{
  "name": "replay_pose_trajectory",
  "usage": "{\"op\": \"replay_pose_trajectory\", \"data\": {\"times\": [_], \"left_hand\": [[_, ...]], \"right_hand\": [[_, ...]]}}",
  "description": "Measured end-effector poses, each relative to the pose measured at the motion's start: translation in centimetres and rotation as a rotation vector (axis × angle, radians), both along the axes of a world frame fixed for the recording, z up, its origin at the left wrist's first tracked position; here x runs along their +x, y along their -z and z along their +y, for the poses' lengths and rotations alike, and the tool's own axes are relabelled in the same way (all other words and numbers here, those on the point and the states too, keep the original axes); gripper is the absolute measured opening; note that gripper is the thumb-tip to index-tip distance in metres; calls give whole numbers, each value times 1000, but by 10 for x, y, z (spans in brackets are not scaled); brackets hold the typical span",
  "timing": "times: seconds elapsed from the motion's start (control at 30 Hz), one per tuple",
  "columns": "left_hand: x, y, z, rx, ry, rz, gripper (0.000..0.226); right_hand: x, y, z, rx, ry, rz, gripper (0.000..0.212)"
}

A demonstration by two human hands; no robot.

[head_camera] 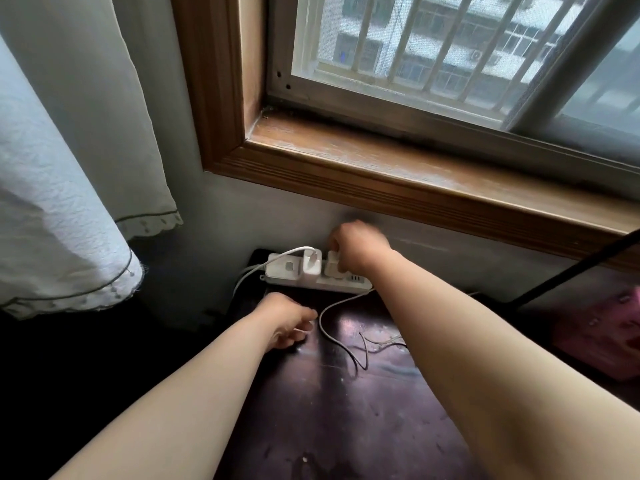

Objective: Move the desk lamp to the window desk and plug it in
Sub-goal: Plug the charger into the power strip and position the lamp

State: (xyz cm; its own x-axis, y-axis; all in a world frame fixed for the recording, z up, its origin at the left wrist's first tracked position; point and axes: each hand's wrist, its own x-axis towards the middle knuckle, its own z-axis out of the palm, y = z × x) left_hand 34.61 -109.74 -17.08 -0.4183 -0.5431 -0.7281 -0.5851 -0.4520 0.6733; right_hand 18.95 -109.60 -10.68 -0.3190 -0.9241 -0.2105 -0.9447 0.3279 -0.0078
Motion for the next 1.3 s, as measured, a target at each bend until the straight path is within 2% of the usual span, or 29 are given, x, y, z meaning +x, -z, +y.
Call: {"op": "replay_pose_trajectory", "data": {"times": [0.3, 0.4, 0.6, 0.77, 0.87, 1.0, 1.2, 1.3], "left_hand": [[-8, -2, 2, -8, 11, 16, 5], [-10, -4, 3, -12, 7, 41, 14], [-15, -7, 16, -58, 2, 84, 15], [-18, -19, 32, -91, -2, 66, 14], [-22, -23, 46, -113, -24, 84, 15], [-29, -33, 67, -127, -35, 106, 12], [-44, -49, 112, -164, -68, 153, 7], [-47, -58, 144, -171, -79, 160, 6]], "right_hand": [[3, 0, 4, -25, 27, 19, 32], [7, -1, 5, -36, 30, 49, 31], [17, 4, 18, -105, -54, 168, 29], [13, 13, 47, -227, -62, 177, 44], [9, 14, 71, -326, -57, 198, 61], [5, 9, 104, -286, -18, 153, 72], [-11, 8, 169, -285, 39, 130, 62], [-18, 7, 208, -254, 59, 138, 47]]}}
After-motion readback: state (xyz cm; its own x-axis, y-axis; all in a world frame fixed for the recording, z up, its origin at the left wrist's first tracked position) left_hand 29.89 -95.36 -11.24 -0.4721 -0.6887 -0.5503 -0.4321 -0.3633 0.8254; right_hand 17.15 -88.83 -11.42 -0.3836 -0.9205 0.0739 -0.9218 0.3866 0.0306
